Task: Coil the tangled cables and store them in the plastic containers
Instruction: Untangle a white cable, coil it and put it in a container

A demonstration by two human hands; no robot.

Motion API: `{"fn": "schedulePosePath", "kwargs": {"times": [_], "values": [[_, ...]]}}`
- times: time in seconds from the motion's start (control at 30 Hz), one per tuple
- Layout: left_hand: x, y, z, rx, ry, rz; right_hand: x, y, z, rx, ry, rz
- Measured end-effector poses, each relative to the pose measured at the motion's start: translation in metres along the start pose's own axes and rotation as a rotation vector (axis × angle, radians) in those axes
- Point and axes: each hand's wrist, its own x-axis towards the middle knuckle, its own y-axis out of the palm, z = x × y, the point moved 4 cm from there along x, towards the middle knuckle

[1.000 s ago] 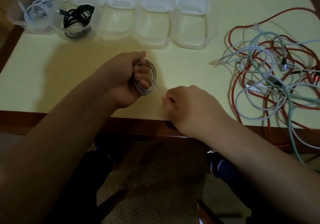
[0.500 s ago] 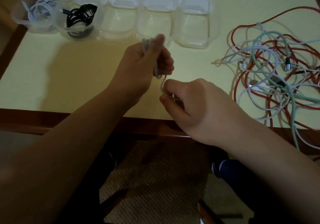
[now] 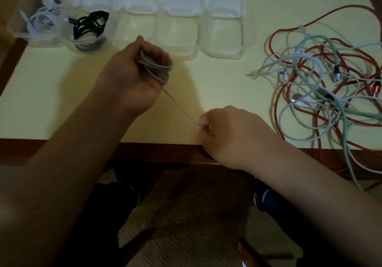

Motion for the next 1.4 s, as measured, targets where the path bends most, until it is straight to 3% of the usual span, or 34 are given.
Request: {"fn": "schedulePosePath", "kwargs": {"times": [0.03,0.2,0.37,0.47,0.57,0.67,0.77,0.9,0.97,1.03,1.1,1.2,1.4], "values": [[-0.002,-0.001,-0.006,-0.013,-0.068,0.003,0.004,0.003,-0.005,0.010,0.041,0.013],[-0.015,-0.022,-0.013,0.592,-0.368,-0.046,0.026,-0.019,-0.042,0.024,0.223,-0.086],[-0.015,-0.031,-0.008,0.766,-0.438,-0.065,0.040,-0.035,-0.075,0.079,0.299,-0.241],[-0.012,-0.029,-0.012,0.604,-0.440,0.056,0.043,-0.034,-0.072,0.098,0.262,-0.245],[-0.012,-0.016,-0.016,0.165,-0.427,0.270,0.040,-0.020,-0.052,0.087,0.109,-0.094],[-0.001,-0.021,-0.021,-0.153,-0.072,0.103,0.027,-0.002,-0.015,0.230,-0.113,0.155],[0.006,-0.025,-0.012,-0.137,0.141,-0.064,0.012,0.007,0.009,0.196,-0.273,0.082],[0.011,-0.022,0.002,0.425,0.301,-0.152,0.007,-0.011,0.009,0.159,-0.309,-0.118],[0.007,-0.015,0.012,0.924,0.408,-0.080,0.006,-0.019,0.008,0.183,-0.338,-0.125],[0.000,-0.007,0.031,1.333,0.418,0.103,0.005,-0.024,0.006,0.201,-0.357,-0.163],[-0.004,-0.004,0.044,1.414,0.253,0.255,0.005,-0.030,-0.002,0.216,-0.332,-0.237],[-0.007,-0.001,0.051,1.184,-0.083,0.325,0.007,-0.037,-0.017,0.335,-0.252,-0.296],[-0.013,-0.005,0.056,0.988,-0.407,0.478,0.011,-0.030,-0.018,0.578,-0.179,-0.100]]}}
